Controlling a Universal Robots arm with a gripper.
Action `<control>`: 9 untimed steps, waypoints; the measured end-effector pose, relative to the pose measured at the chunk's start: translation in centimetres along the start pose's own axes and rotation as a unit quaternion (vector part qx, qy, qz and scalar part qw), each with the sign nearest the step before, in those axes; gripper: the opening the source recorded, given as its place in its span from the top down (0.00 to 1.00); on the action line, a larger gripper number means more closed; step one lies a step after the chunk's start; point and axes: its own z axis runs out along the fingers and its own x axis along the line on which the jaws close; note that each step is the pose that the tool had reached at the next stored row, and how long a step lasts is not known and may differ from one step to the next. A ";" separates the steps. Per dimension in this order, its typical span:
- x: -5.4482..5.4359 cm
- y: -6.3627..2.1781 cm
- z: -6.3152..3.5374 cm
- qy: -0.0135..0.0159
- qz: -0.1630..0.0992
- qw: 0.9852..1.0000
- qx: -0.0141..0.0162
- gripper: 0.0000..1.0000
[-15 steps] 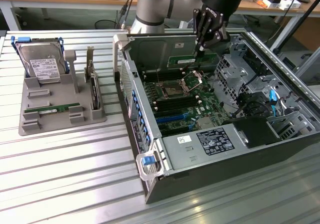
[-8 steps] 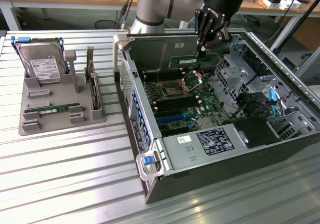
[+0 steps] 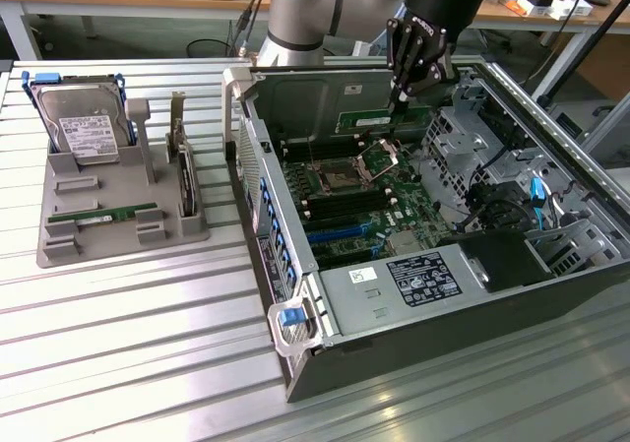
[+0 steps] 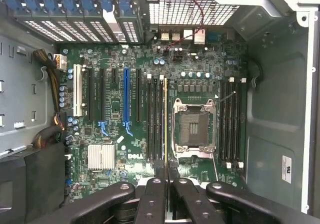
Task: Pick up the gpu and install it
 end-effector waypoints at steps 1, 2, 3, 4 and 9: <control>0.0 -0.13 0.02 0.000 0.000 1.000 0.000 0.88; 0.0 -0.23 0.03 0.000 0.000 1.000 0.000 0.88; 0.0 -0.29 0.04 0.000 0.000 1.000 0.000 0.88; 0.0 -0.35 0.04 0.000 0.000 1.000 0.000 0.88; 0.0 -0.78 0.08 0.000 0.000 1.000 0.000 0.88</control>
